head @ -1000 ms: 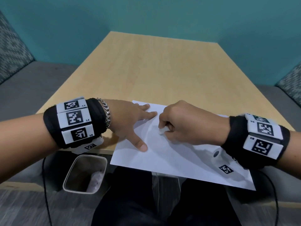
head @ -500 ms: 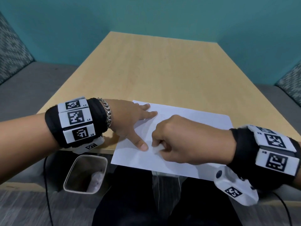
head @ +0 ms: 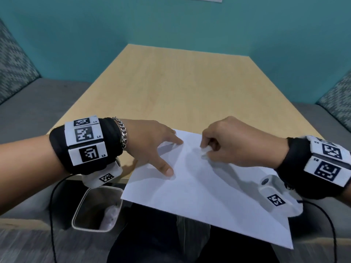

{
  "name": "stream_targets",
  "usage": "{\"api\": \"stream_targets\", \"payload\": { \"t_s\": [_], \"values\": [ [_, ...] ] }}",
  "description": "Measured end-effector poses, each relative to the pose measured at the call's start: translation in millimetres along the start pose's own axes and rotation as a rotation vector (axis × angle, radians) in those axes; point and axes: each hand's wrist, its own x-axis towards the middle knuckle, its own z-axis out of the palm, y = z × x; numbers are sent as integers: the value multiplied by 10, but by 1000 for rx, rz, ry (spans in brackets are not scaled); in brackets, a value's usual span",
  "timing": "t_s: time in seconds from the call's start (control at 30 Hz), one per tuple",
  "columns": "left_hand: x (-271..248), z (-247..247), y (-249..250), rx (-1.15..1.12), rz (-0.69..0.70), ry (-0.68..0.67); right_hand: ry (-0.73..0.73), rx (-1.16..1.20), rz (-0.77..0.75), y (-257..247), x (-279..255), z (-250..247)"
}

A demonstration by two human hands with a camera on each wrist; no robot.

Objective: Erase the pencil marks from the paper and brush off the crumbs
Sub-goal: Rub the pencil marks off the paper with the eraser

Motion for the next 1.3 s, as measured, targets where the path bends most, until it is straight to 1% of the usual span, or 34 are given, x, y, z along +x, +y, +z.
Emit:
{"api": "stream_targets", "payload": {
  "t_s": [0.07, 0.13, 0.27, 0.4, 0.57, 0.7, 0.77, 0.87, 0.93, 1.03, 1.1, 1.2, 1.23, 1.3],
  "values": [
    [-3, -7, 39, 2, 3, 6, -40, 8, 27, 42, -72, 61],
    [0, 9, 52, 30, -25, -32, -75, 24, 42, 13, -132, 101],
    [25, 19, 52, 71, -74, -72, -80, 28, 38, -19, -65, 45],
    [25, 8, 59, 61, -99, -69, -60, 29, -69, -166, 124, 43],
    [21, 22, 52, 48, -93, -68, -39, 2, -55, -253, 218, 114],
    [23, 53, 31, 43, -93, -66, -140, 5, -179, -399, 104, 163],
    [29, 55, 43, 59, -90, -65, -130, -23, -149, -341, 157, 141],
    [24, 47, 57, 75, -94, -65, -57, -52, -59, -222, 246, 120],
    [31, 47, 47, 70, -89, -64, -66, -69, -75, -275, 221, 145],
    [41, 65, 23, 59, -83, -70, -139, -28, -172, -442, 131, 188],
    [41, 64, 21, 64, -81, -68, -136, -50, -159, -402, 180, 161],
    [31, 54, 42, 78, -86, -66, -66, -73, -59, -236, 278, 136],
    [30, 52, 46, 85, -85, -65, -48, -81, -56, -231, 275, 147],
    [28, 48, 51, 87, -84, -62, -84, -90, -100, -319, 215, 193]
  ]
}}
